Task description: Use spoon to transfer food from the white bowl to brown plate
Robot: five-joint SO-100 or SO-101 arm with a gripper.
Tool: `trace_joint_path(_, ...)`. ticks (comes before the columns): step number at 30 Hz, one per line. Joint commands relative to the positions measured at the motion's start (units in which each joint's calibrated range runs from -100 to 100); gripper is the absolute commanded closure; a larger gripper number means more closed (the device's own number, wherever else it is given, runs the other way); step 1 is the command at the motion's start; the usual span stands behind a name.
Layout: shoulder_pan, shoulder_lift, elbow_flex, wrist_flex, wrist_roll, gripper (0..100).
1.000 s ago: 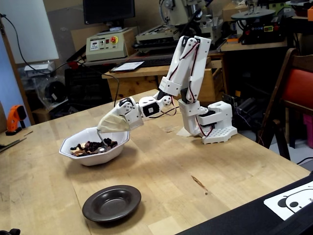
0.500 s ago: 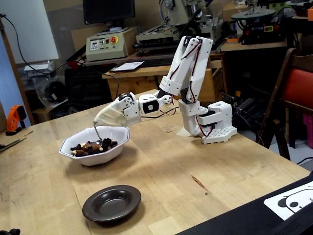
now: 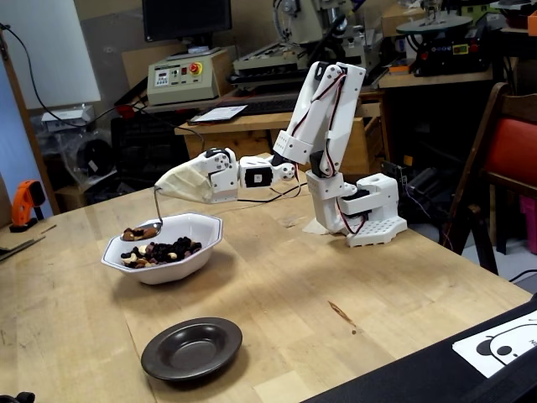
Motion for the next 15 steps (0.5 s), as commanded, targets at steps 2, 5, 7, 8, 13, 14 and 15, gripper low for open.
trace_joint_path(2,-0.6,-2.6,-1.3,-1.0,-0.2,97)
trace_joint_path(5,-0.6,-2.7,-1.4,-1.0,-0.2,97)
trace_joint_path(7,-0.9,-2.7,-1.4,-1.0,-0.2,97)
trace_joint_path(8,-1.1,-2.7,-1.4,-1.0,-0.2,97)
trace_joint_path(13,-1.1,-2.7,-1.5,-0.9,-0.3,97)
trace_joint_path(14,-1.2,-2.7,-1.5,-0.9,-0.3,97)
trace_joint_path(15,-1.2,-2.7,-1.5,-0.9,-0.3,97)
